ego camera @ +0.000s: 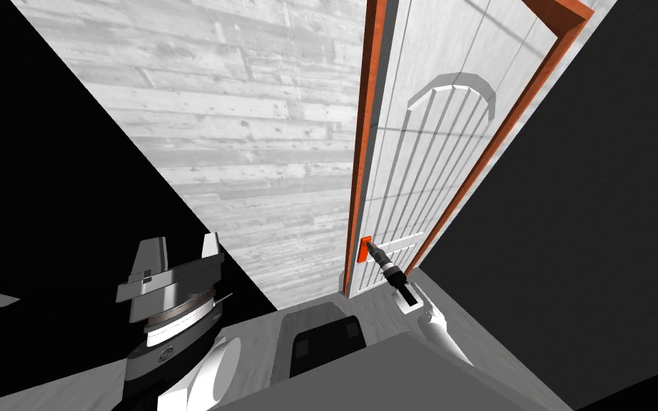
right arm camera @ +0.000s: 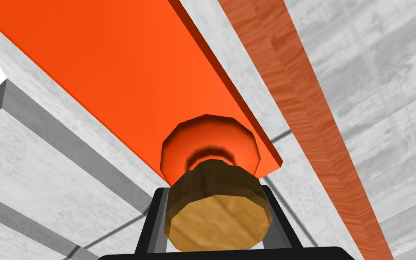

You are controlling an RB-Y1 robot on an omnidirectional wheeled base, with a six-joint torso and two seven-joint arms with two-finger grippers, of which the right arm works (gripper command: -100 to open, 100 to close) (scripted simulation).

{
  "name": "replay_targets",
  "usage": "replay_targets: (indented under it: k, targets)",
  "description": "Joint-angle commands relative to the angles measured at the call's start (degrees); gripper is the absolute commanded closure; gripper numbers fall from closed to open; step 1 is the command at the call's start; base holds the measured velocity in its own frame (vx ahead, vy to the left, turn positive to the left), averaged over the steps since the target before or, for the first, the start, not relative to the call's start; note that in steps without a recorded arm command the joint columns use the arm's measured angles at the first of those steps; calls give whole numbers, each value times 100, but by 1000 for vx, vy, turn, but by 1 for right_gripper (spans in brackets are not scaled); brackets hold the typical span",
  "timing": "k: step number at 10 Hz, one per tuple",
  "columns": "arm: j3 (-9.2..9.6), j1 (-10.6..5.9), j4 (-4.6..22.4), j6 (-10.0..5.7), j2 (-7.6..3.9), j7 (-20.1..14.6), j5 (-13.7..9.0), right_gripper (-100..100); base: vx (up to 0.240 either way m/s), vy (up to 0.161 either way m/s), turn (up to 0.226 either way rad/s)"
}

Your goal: Pull the door open

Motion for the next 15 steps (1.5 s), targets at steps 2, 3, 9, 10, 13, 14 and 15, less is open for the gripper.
replay_targets:
  k: [2, 3, 9, 10, 13, 14, 15]
  targets:
    - [78, -15, -105, 37, -5, -274, -331, 100, -66, -40, 97]
    - [122, -22, -111, 70, -9, -444, -548, 100, -61, -35, 81]
    - [318, -53, -136, 212, -27, -1186, -1466, 100, -74, -48, 107]
    - [369, -61, -143, 249, -32, -1371, -1633, 100, -85, -64, 175]
    - [421, -69, -149, 286, -37, -1577, -1997, 100, -69, -40, 74]
    - [472, -77, -156, 324, -42, -1773, -2230, 100, -57, -31, 93]
    - [525, -85, -163, 362, -47, -1939, -2394, 100, -79, -55, 162]
